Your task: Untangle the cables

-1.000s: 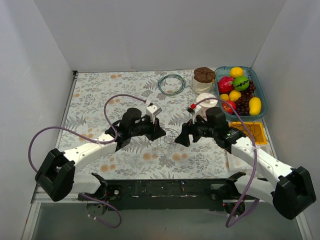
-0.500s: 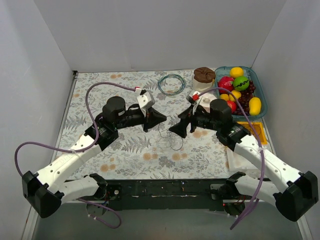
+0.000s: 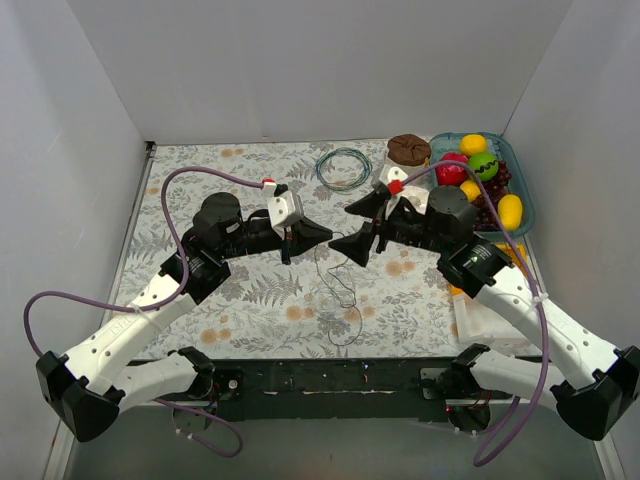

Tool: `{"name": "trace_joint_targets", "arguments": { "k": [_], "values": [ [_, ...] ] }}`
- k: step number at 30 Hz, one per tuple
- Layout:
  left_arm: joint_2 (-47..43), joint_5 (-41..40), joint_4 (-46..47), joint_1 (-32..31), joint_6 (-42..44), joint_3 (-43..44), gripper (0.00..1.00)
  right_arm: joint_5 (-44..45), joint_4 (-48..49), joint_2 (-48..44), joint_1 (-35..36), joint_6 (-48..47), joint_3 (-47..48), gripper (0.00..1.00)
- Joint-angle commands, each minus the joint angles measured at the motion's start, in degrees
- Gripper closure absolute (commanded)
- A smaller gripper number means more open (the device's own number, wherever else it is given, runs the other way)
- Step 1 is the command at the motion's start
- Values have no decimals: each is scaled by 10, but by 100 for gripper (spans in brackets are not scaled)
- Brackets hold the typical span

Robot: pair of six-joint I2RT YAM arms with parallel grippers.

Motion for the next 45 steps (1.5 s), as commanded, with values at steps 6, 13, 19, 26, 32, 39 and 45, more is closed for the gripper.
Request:
{"name": "trace_joint_targets", "arguments": {
  "k": [6,13,19,26,32,39,45],
  "values": [
    [-16,11,13,-2,11,16,100,9,-18,26,30,-21,21,28],
    [-18,3,24,-2,14,8,100,28,-41,40,31,-21,49,99],
    [-32,-43,35,-2,15,-12,64,110,-66,27,31,-21,94,99],
    [-49,-100,54,-2,50,-63,8,103,-70,43,31,-14,188,99],
    [-43,-67,62,-2,56,-107,11,63,-31,53,33,20,235,99],
    [-8,-39,133,-2,3,-136,12,33,-5,77,48,40,278,99],
    [4,-17,162,-2,6,-161,48,54,-6,79,54,42,301,99]
  ]
}}
